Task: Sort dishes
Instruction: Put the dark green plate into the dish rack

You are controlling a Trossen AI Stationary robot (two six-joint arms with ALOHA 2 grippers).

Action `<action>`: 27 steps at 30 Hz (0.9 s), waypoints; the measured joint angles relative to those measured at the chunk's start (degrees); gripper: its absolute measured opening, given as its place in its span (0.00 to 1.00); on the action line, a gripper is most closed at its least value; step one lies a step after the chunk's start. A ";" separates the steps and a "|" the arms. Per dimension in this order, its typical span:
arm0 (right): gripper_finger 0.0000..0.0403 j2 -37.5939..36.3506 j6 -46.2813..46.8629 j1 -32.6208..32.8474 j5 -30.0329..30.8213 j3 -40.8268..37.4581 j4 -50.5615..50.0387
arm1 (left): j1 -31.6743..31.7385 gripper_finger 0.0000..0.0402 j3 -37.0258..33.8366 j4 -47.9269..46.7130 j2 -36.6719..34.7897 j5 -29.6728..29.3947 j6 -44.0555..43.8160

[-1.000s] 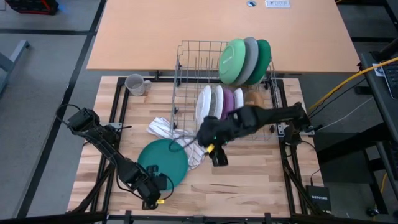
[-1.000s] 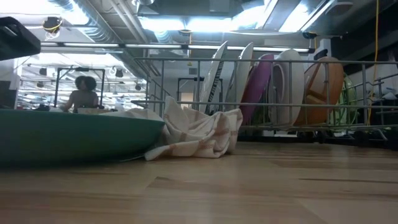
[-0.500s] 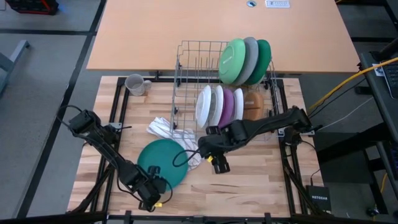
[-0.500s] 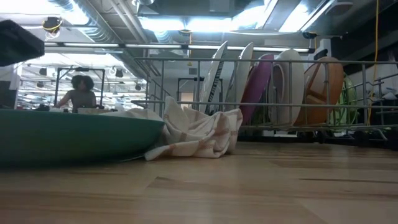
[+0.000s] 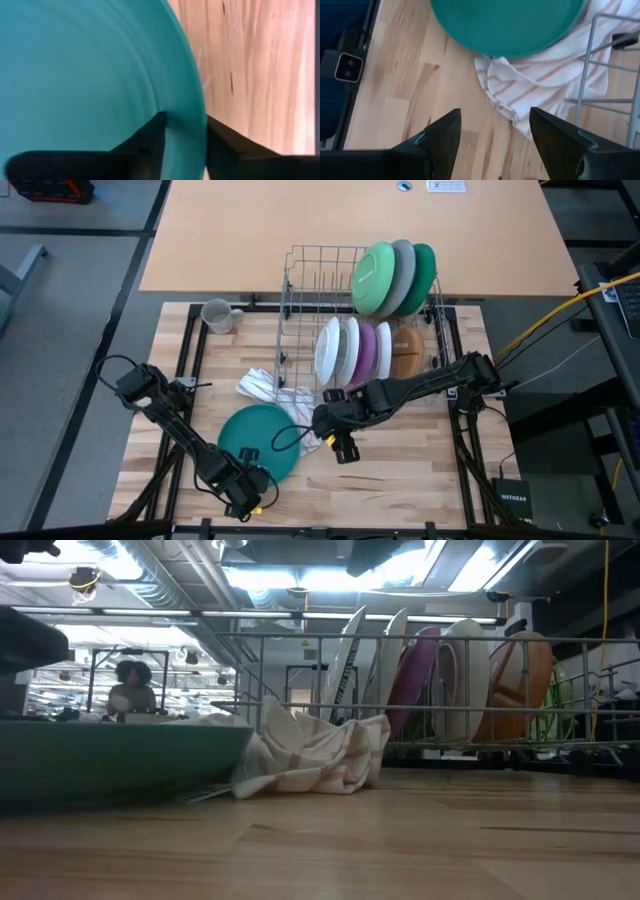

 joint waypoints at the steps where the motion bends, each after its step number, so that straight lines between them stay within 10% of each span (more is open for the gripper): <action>1: 0.59 -0.02 -0.01 0.00 0.00 0.00 0.39 | 0.00 0.23 0.08 0.06 -0.03 -0.02 -0.58; 9: 0.59 -0.02 -0.02 0.00 0.00 0.00 2.34 | -0.42 0.02 0.20 -0.24 -1.07 -1.04 -4.33; 27: 0.59 1.66 -11.84 2.74 -6.46 0.06 18.45 | -0.76 0.00 8.82 -9.47 -12.06 0.15 -2.52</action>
